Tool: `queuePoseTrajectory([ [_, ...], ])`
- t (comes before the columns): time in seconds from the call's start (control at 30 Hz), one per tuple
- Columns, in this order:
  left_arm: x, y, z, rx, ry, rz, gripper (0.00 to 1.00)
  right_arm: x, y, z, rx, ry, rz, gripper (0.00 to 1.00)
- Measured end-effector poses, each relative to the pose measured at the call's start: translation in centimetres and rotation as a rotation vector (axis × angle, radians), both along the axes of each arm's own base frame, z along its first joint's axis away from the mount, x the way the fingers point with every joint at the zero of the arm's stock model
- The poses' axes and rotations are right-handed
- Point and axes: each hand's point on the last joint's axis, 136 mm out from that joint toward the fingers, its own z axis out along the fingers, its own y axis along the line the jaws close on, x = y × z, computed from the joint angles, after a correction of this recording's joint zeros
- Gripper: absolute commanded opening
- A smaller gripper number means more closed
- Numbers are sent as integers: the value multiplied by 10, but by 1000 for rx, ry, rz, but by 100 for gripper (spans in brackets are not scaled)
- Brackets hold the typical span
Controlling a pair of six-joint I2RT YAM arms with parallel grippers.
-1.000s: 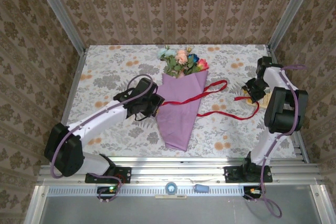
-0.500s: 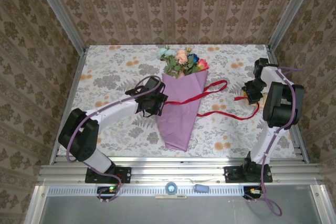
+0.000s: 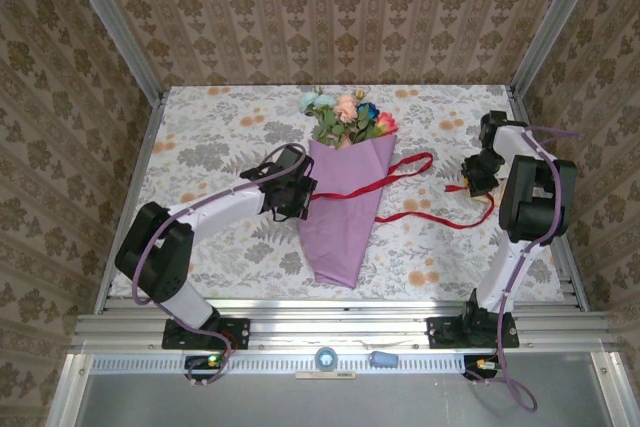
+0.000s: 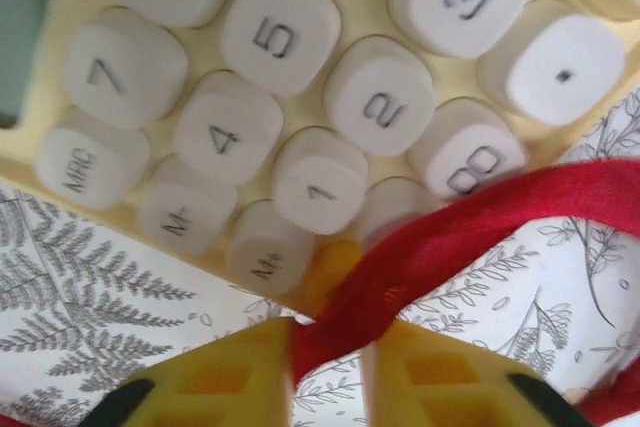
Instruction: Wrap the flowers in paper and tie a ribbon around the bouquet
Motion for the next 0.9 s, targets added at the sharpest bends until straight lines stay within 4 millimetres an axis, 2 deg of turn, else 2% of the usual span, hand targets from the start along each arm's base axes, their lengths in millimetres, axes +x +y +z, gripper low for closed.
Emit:
queuePoseTrajectory([
  [0.07, 0, 0, 0, -1, -1, 1, 51, -2, 2, 0, -7, 9, -5, 0],
  [0.3, 2, -1, 1, -6, -8, 1, 50, 10, 17, 12, -42, -64, 25, 0],
  [0.5, 2, -1, 1, -8, -9, 2, 52, -2, 47, 57, -95, -185, 89, 0],
  [0.6, 3, 1, 0, -8, -5, 11, 53, -9, 76, 83, -110, -264, 167, 0],
  [0.73, 9, 7, -1, -12, -1, 42, 54, -16, 125, 114, -93, -366, 304, 0],
  [0.9, 18, 7, -14, -5, 34, 65, 54, -29, 172, 140, -59, -451, 438, 0],
])
